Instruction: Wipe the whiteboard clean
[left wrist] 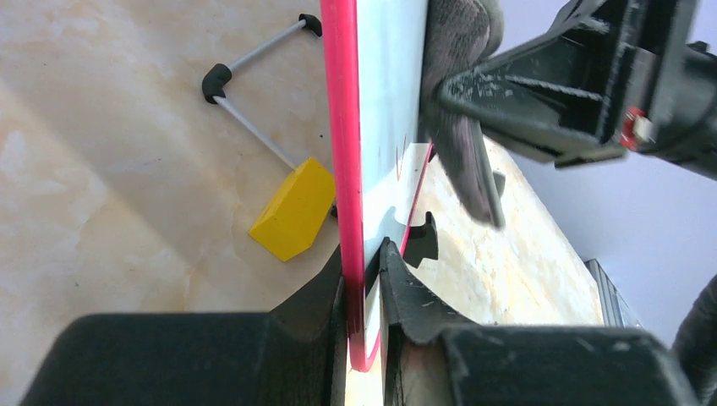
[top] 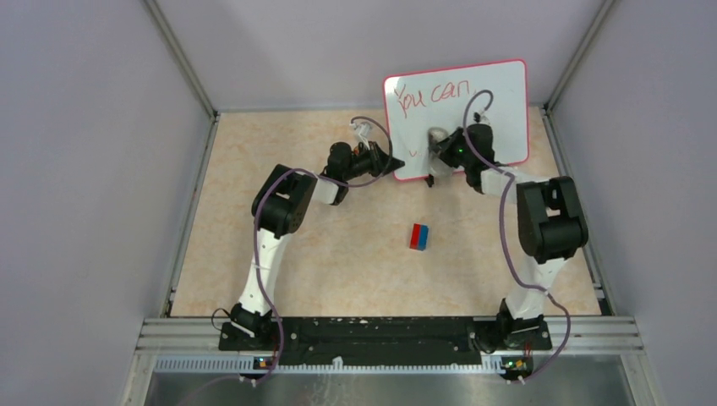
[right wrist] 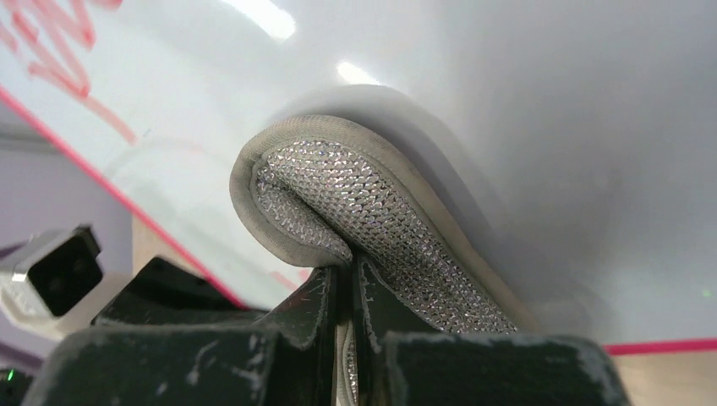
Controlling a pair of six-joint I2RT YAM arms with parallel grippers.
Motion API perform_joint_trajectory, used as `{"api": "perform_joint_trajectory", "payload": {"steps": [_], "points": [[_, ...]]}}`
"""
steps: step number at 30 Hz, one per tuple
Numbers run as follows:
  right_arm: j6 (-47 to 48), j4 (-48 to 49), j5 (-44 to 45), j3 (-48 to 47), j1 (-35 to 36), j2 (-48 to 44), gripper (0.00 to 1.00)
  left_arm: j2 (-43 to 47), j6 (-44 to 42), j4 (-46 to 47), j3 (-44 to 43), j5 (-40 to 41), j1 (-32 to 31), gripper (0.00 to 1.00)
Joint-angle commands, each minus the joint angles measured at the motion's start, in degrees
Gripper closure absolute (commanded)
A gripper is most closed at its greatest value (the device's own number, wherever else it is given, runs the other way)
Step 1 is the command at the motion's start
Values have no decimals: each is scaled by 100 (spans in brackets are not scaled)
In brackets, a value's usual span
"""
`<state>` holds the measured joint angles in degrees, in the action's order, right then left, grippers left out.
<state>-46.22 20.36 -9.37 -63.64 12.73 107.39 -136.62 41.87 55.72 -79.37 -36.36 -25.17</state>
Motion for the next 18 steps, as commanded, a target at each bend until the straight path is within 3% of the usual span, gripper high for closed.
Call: {"api": "perform_joint_trajectory", "payload": {"steps": [1,5,14,18], "points": [[151,-152,598,315,-763,-318,100,60,-429,-106,105,372,153,100],[188,-111,559,226,-544,-286,100,74,-445,-105,129,386,153,100],[88,-116,368,-792,898,337,100,74,-451,-131,114,399,153,100],[200,-263,376,-871,875,407,100,65,-453,-153,106,393,153,100]]}}
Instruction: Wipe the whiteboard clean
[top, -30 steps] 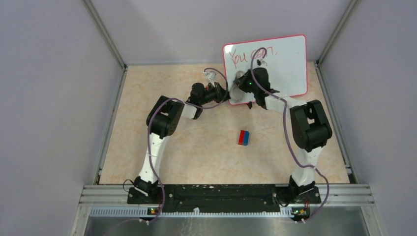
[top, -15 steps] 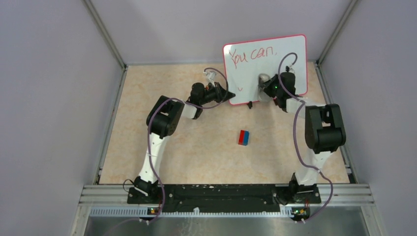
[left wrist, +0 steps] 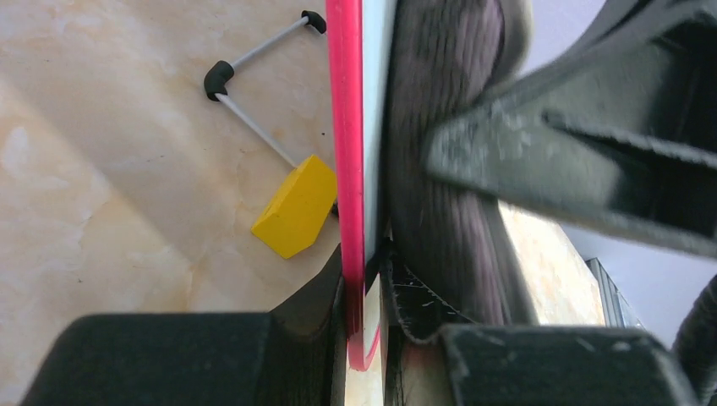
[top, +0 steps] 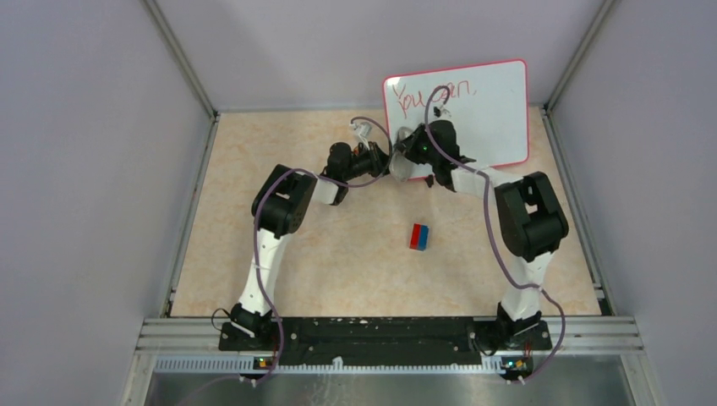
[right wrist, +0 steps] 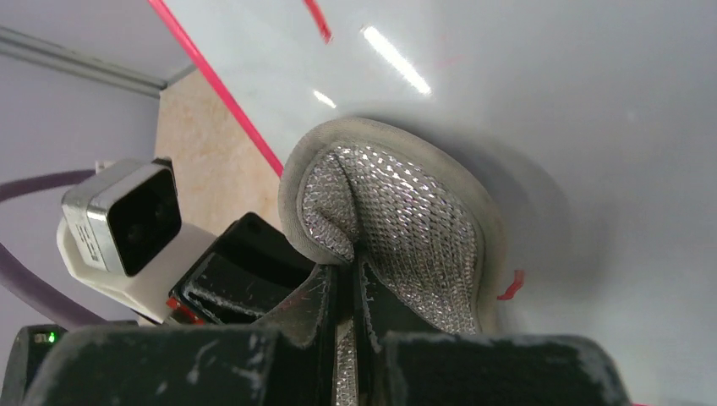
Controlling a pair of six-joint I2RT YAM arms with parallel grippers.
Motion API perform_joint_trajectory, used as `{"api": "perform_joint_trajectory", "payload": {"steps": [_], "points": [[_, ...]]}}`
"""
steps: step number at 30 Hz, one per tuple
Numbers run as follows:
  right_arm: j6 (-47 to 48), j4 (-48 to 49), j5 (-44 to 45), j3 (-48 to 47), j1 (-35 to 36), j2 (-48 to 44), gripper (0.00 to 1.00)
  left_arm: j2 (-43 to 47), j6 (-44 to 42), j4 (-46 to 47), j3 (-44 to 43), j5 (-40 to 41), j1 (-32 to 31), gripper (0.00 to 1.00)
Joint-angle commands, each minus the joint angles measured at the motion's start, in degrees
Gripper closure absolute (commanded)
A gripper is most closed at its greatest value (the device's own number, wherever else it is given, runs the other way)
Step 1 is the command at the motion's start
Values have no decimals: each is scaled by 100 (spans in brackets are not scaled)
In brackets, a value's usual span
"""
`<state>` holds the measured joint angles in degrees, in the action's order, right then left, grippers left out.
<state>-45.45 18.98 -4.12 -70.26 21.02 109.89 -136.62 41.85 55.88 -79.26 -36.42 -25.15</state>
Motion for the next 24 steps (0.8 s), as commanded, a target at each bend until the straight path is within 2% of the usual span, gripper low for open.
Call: {"api": "perform_joint_trajectory", "payload": {"steps": [1,7,10,13,19,24], "points": [[144,-162,-113,-138,-53,119,100,65,-454,-169,95,404,150,100],[3,64,-221,665,-1056,-309,100,63,-449,-167,97,408,150,100],[8,47,-227,853,-1279,-430,100,49,-439,-153,95,408,150,100],[-41,169,-292,821,-1097,-434,100,56,-432,-147,104,411,150,100],[-251,244,-371,307,-157,10,100,66,-449,-150,106,412,150,100],[-809,868,-590,334,214,307,100,78,-454,-161,113,400,150,100]]}}
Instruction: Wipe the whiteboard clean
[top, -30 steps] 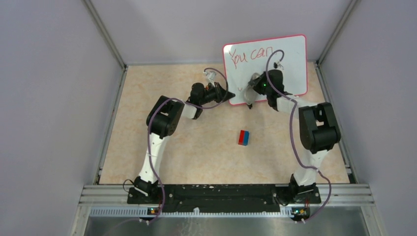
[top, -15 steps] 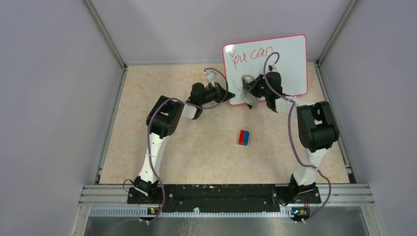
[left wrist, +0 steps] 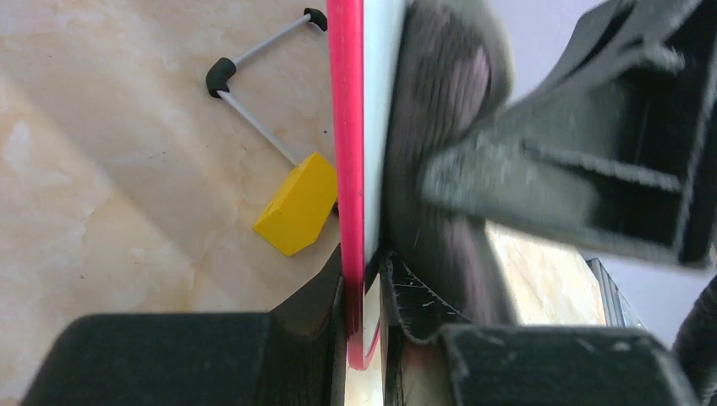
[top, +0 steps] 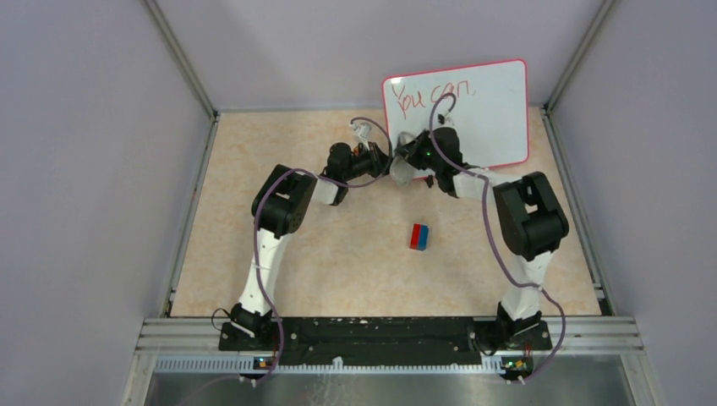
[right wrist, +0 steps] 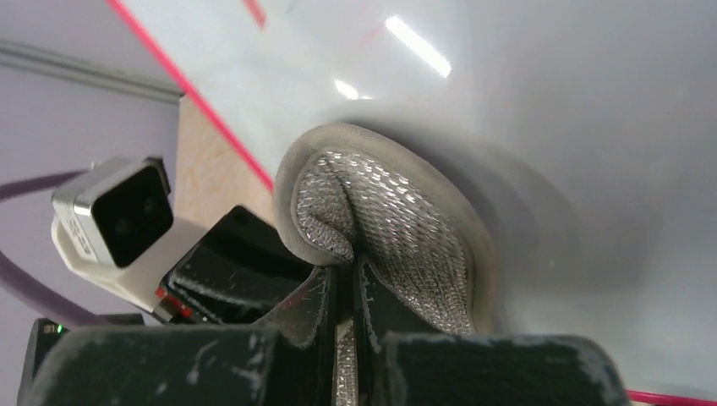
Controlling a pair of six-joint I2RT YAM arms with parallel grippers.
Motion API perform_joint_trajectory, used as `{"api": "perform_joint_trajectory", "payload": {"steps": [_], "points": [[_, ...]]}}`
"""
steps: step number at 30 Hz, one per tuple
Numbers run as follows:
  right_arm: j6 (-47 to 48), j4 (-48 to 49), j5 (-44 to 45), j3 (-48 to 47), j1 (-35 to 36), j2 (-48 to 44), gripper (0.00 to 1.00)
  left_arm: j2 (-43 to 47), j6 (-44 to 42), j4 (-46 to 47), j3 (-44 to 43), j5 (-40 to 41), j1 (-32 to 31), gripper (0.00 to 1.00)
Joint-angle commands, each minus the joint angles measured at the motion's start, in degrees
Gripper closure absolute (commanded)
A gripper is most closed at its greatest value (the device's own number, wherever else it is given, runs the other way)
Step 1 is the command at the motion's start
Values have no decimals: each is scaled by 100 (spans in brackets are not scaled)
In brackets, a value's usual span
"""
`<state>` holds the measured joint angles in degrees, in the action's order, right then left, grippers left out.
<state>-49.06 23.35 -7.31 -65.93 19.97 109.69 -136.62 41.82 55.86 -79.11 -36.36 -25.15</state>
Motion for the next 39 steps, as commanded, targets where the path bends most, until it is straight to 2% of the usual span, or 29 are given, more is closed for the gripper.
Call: {"api": "perform_joint_trajectory", "payload": {"steps": [1,11,14,20,23,26,34,39], "points": [[-521,449,-258,-77,311,340,100,79,-448,-155,93,393,150,100],[-612,460,52,820,-767,-131,100,84,-452,-142,105,393,150,100],[-658,549,20,769,-628,-90,100,89,-449,-145,106,393,151,100],[-827,732,-121,338,113,217,100,89,-463,-149,106,395,150,100],[-760,768,-234,169,201,327,100,91,-469,-161,101,400,151,100],[-586,616,-137,286,-32,189,100,94,-474,-171,110,409,150,100],[-271,533,3,1122,-1481,-512,100,96,-480,-167,113,410,150,100],[-115,613,-90,942,-1254,-407,100,91,-478,-180,99,410,150,100]]}}
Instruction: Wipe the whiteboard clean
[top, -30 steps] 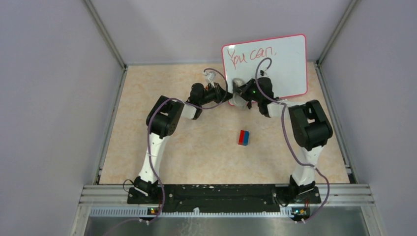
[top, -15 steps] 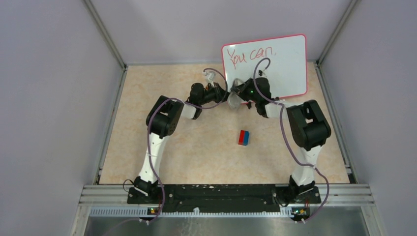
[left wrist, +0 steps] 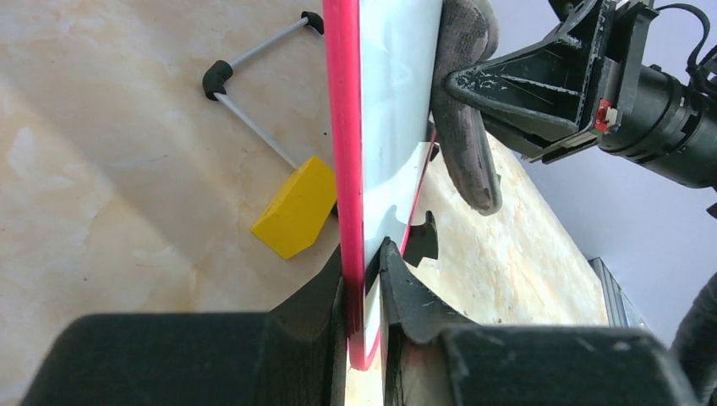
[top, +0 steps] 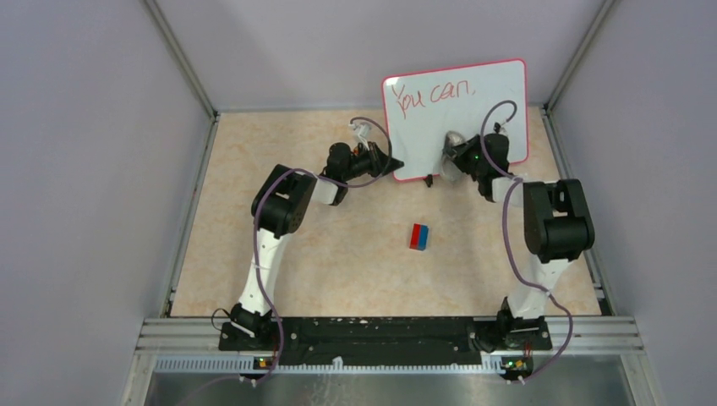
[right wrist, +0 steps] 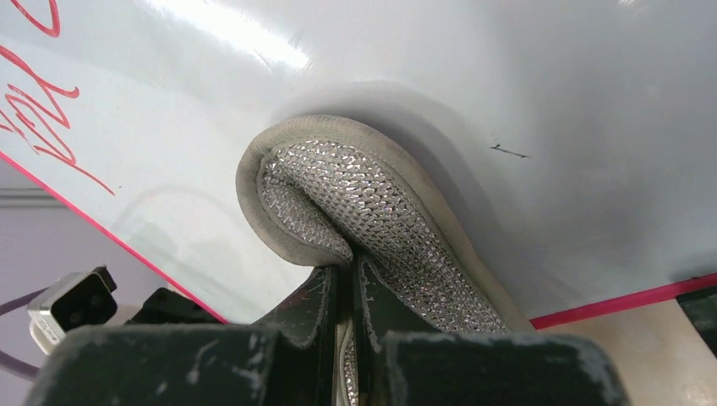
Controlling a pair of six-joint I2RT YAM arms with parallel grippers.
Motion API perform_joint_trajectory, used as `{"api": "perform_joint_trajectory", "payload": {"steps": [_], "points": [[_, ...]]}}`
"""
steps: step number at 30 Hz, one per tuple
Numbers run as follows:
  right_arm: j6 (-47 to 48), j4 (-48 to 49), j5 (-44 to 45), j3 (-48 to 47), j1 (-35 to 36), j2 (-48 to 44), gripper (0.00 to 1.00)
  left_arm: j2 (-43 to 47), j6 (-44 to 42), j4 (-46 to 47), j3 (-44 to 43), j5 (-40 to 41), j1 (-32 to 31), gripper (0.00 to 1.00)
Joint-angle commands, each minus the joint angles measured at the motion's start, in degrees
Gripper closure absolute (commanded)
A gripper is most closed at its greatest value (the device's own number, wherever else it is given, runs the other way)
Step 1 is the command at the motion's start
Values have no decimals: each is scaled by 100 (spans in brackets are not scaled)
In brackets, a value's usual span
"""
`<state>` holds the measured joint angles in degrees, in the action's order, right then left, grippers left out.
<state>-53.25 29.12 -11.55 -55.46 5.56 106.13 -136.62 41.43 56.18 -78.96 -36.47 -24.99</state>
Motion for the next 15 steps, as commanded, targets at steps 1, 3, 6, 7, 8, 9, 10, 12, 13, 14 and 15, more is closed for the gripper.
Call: {"api": "perform_joint_trajectory", "payload": {"steps": [1,3,6,7,8,9,10,12,13,14,15], "points": [[307,4,315,-213,322,30,100,91,-442,-215,75,420,135,100],[337,-51,292,-442,619,165,100,91,-448,-219,82,422,135,100],[443,47,182,-745,1042,355,100,83,-460,-231,60,422,135,100],[530,56,138,-878,1138,389,100,75,-445,-235,60,421,135,100],[615,65,102,-942,1205,396,100,78,-444,-237,63,414,134,100],[671,78,93,-950,1228,379,100,82,-436,-231,60,408,132,100],[696,124,92,-907,1224,331,100,89,-429,-226,59,400,131,100],[832,301,64,-733,1126,184,100,131,-408,-186,71,355,128,100],[892,349,84,-643,1052,74,100,160,-387,-174,74,339,131,100],[968,379,110,-560,988,-32,100,192,-380,-165,77,327,130,100],[1063,398,142,-491,901,-132,100,215,-362,-170,74,323,134,100]]}}
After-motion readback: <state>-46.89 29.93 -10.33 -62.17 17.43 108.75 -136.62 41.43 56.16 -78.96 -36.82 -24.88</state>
